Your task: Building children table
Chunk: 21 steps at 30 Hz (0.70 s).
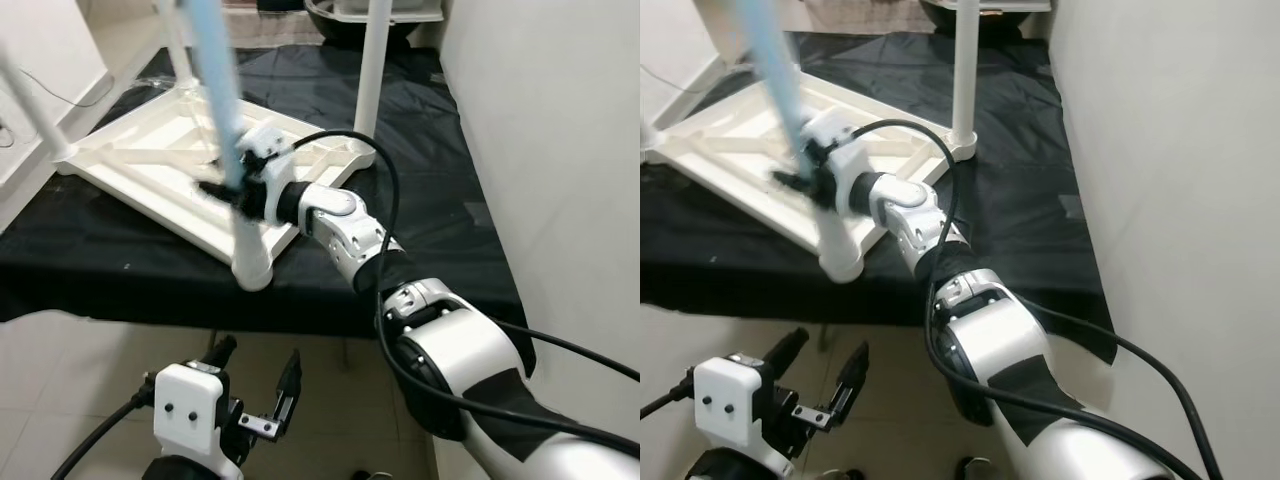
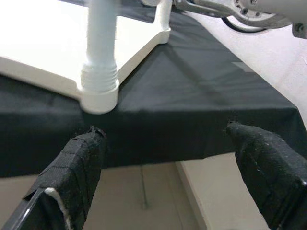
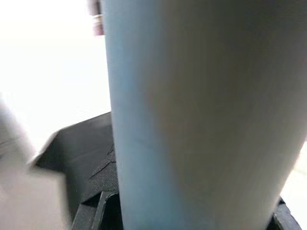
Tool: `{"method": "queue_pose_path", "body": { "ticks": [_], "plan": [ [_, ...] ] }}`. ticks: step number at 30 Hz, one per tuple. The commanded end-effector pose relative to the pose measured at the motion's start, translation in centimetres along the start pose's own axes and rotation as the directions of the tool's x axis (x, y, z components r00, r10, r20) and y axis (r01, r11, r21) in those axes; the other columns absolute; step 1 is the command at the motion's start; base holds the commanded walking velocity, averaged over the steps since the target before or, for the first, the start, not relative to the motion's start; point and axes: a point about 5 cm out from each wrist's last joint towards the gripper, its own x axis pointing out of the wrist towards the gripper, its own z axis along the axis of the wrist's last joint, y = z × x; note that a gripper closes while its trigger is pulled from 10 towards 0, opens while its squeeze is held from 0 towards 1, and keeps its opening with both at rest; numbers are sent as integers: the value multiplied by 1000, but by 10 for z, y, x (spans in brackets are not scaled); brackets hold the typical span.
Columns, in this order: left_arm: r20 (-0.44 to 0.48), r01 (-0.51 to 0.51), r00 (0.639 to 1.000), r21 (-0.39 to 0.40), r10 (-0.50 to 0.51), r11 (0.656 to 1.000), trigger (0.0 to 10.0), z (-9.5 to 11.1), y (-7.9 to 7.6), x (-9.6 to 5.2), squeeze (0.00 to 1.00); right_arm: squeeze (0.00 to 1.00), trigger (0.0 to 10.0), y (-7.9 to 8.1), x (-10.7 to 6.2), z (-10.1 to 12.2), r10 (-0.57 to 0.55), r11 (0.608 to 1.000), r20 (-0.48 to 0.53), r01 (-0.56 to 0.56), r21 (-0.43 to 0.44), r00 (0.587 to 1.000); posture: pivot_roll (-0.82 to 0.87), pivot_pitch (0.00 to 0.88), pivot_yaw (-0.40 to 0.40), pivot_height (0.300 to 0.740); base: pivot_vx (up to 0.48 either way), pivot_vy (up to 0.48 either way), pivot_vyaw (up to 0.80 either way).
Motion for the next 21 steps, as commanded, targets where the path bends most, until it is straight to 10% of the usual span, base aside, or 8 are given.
{"method": "queue_pose_path", "body": {
  "ticks": [1, 7, 12, 21],
  "plan": [
    [-14, -7, 1000, 8, 7, 1000, 10000, -2, 2, -1, 0, 0, 10000, -29, -21, -55, -242, 960, -223, 267, 89, 944, 118, 253, -56, 740, 0, 0, 0],
    [-12, -8, 1000, 9, 9, 1000, 10000, -2, 3, 0, 0, 0, 10000, -35, -24, -56, -480, 853, -210, 509, 116, 852, 116, 250, -54, 740, 0, 0, 0],
    [-9, -8, 1000, 8, 8, 1000, 10000, -2, 2, 2, 0, 0, 10000, -42, -33, -40, -786, 613, -50, 787, 67, 616, 114, 246, -55, 740, 0, 0, 0],
    [-10, -7, 1000, 13, 7, 1000, 10000, -2, 3, 1, 0, 0, 10000, -38, -37, -34, -915, 402, -7, 914, -61, 402, 123, 239, -57, 740, 0, 0, 0]
  ]
}}
